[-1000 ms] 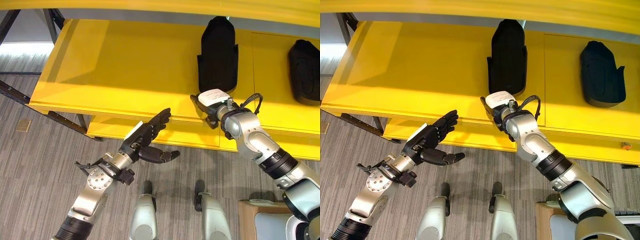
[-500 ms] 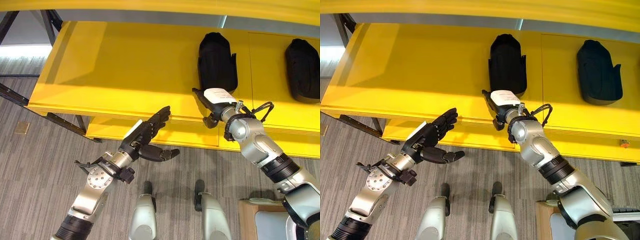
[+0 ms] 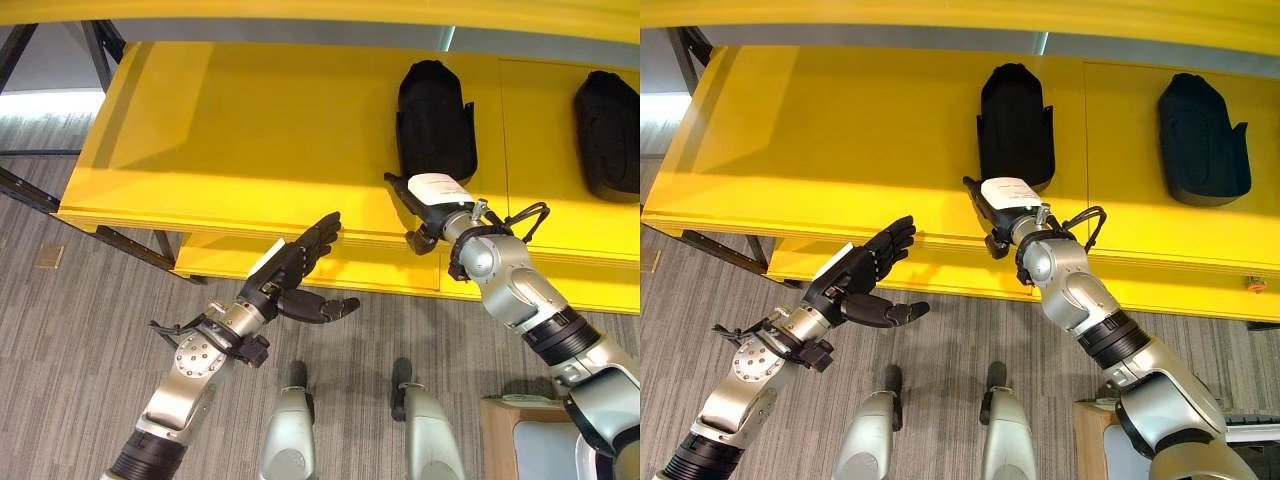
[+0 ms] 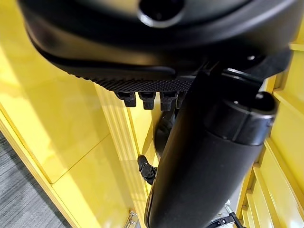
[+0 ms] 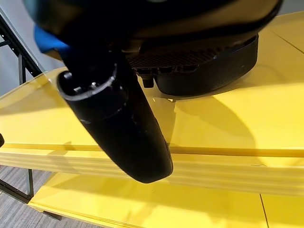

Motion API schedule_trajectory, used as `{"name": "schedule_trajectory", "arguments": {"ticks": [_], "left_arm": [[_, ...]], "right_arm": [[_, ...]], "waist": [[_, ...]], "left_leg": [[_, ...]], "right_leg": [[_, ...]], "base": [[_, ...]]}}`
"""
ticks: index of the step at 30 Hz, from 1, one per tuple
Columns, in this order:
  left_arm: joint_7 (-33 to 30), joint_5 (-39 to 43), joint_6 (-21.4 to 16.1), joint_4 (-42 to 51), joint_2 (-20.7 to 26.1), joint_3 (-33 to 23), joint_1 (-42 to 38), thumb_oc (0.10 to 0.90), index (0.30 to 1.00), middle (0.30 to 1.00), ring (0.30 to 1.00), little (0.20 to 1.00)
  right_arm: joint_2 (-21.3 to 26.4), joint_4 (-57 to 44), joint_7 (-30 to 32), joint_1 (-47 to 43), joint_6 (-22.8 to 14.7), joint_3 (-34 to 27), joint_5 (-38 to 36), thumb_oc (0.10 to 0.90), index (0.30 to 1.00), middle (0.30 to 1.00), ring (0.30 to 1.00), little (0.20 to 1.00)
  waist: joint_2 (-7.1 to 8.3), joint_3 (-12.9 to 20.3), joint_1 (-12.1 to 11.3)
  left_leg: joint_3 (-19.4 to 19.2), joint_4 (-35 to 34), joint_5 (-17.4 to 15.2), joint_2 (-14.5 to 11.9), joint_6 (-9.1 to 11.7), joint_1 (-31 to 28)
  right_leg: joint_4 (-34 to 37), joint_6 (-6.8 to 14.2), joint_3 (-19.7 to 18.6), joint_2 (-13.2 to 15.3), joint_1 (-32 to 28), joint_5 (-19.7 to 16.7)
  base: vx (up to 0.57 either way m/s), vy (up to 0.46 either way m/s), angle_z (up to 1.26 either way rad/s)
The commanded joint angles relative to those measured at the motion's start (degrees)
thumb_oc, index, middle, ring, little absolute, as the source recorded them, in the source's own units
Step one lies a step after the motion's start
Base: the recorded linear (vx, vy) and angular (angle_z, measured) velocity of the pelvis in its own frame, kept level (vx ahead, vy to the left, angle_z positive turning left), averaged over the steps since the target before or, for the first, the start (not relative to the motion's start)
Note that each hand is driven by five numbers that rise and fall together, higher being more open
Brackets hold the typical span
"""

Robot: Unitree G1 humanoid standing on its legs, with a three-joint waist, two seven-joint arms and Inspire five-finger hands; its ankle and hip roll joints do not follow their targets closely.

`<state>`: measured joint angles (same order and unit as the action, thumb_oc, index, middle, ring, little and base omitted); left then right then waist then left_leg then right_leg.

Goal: Move parts from the plastic box to the shelf.

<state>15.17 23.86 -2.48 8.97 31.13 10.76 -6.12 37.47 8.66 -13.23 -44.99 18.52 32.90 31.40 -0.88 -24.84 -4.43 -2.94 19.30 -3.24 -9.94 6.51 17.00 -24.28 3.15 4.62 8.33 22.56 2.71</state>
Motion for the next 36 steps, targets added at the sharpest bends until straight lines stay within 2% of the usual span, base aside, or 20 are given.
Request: {"name": "schedule_trajectory", "arguments": {"ticks": [1, 9, 14, 16, 21, 30, 36], "left_arm": [[-0.9, 0.0, -5.0, 8.5, 1.0, -2.5, -2.0, 0.9, 1.0, 1.0, 1.0, 1.0], [-1.3, 0.4, -5.2, 8.0, 0.7, -2.3, -2.2, 0.9, 1.0, 1.0, 1.0, 1.0], [-1.8, 0.3, -5.2, 8.1, 0.4, -2.1, -2.3, 0.9, 1.0, 1.0, 1.0, 1.0], [-2.7, 0.4, -4.8, 8.1, 0.1, -1.9, -2.8, 0.9, 1.0, 1.0, 1.0, 1.0], [-2.5, 0.7, -3.7, 8.4, -0.1, -2.1, -2.9, 0.9, 1.0, 1.0, 1.0, 1.0], [-3.2, 0.9, -3.5, 8.3, -0.6, -2.3, -3.1, 0.9, 1.0, 1.0, 1.0, 1.0], [-2.2, 1.5, -2.9, 8.7, -0.6, -1.8, -3.1, 0.9, 1.0, 1.0, 1.0, 1.0]], "right_arm": [[-1.5, -4.8, -0.6, 0.6, -2.1, 0.5, -1.7, 0.9, 1.0, 1.0, 1.0, 1.0], [-2.9, -3.9, 1.2, 0.9, -1.7, 0.6, -1.9, 0.9, 1.0, 1.0, 1.0, 1.0], [-3.1, -4.3, 8.7, 1.3, -1.8, -0.5, -0.9, 0.9, 1.0, 1.0, 1.0, 1.0], [-2.9, -5.8, 14.1, 0.3, -3.3, -4.0, 1.5, 0.9, 1.0, 1.0, 1.0, 1.0], [-2.5, -9.0, 15.6, 0.1, -3.1, -6.5, 3.9, 0.9, 1.0, 1.0, 1.0, 1.0], [-2.3, -12.5, 14.9, 0.0, -1.5, -8.6, 6.4, 0.9, 1.0, 1.0, 1.0, 1.0], [-1.8, -12.7, 15.0, -1.1, -2.7, -8.8, 6.6, 0.9, 1.0, 1.0, 1.0, 1.0]], "waist": [[0.38, 0.8, -0.3], [0.19, 1.1, -0.2], [0.16, 1.2, 0.0], [-0.04, 1.4, 0.4], [-0.37, 1.6, 0.8], [-0.86, 1.9, 1.4], [-1.12, 1.8, 1.3]], "left_leg": [[1.5, 0.3, 1.2, 4.0, -4.4, -0.6], [1.3, -0.5, 1.4, 4.0, -4.4, -1.3], [1.2, -0.8, 1.4, 3.8, -4.5, -1.7], [1.3, -0.8, 1.2, 3.9, -4.5, -1.8], [1.3, -0.9, 1.1, 4.0, -4.5, -2.0], [1.1, -0.8, 0.9, 4.1, -4.5, -2.4], [1.4, -0.3, 1.0, 4.1, -4.5, -2.1]], "right_leg": [[-3.5, -2.6, 0.3, -4.5, -5.2, 5.7], [-3.0, -2.6, 0.4, -4.5, -5.4, 5.5], [-2.8, -2.6, 0.4, -4.4, -5.7, 5.5], [-2.7, -2.5, 0.1, -4.5, -5.7, 5.4], [-2.5, -2.5, -0.1, -4.6, -5.8, 5.5], [-3.0, -2.7, -0.6, -4.5, -5.5, 5.8], [-3.7, -2.9, -0.6, -4.5, -5.1, 6.0]], "base": [[0.0, 0.0, 0.0], [0.0, 0.0, 0.0], [0.0, 0.0, 0.0], [0.0, 0.034, 0.0], [0.0, 0.02, -0.01], [0.0, 0.008, 0.0], [0.01, -0.002, -0.01]]}}
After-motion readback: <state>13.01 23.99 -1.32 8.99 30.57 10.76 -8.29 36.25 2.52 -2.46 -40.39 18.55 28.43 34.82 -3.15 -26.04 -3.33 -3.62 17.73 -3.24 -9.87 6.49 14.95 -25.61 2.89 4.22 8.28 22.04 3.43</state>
